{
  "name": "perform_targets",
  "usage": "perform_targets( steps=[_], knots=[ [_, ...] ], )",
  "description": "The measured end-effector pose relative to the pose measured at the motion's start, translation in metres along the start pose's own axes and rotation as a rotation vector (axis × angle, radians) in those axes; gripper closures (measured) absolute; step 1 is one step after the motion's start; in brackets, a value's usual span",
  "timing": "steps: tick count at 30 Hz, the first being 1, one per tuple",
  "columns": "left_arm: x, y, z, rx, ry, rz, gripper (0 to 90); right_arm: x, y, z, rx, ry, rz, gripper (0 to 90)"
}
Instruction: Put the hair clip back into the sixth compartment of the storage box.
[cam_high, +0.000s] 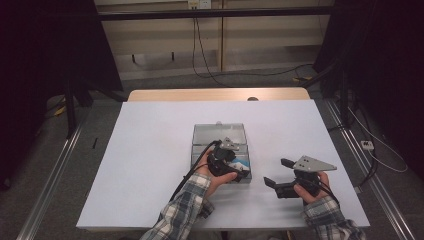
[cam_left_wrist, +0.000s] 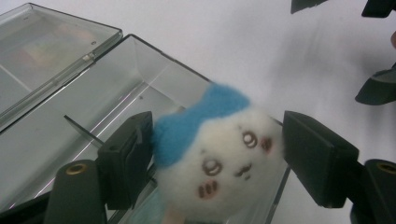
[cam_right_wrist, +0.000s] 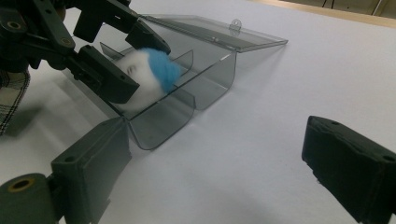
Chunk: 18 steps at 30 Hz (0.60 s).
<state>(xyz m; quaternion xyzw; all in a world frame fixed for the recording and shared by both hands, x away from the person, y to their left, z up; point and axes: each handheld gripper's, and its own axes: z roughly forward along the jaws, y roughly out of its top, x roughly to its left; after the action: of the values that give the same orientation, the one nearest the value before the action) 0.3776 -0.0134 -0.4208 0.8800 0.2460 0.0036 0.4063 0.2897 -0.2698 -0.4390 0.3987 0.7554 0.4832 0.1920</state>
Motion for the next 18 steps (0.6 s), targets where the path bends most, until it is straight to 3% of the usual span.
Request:
perform_targets(
  steps=[6,7,9,11,12,18],
  knots=[
    [0.001,0.000,-0.001,0.002,-0.003,-0.003,25.8,0.000,0.000,0.000,-0.002,0.000,0.000,7.5],
    [0.000,0.000,-0.002,0.000,0.014,-0.005,25.5,0.000,0.000,-0.001,-0.002,-0.001,0.000,7.5],
    [0.003,0.001,-0.005,-0.012,-0.002,-0.006,25.1,0.000,0.000,-0.001,-0.003,-0.001,0.000,7.5],
    [0.005,0.002,-0.009,-0.017,0.022,-0.017,24.1,0.000,0.000,-0.001,-0.005,-0.001,-0.001,7.5],
    [0.007,0.002,-0.011,-0.030,0.003,-0.020,23.8,0.000,0.001,-0.001,-0.005,-0.002,-0.002,7.5],
    [0.017,0.003,-0.026,-0.068,0.024,-0.053,22.4,-0.001,0.001,-0.001,-0.006,-0.005,-0.004,7.5]
  ],
)
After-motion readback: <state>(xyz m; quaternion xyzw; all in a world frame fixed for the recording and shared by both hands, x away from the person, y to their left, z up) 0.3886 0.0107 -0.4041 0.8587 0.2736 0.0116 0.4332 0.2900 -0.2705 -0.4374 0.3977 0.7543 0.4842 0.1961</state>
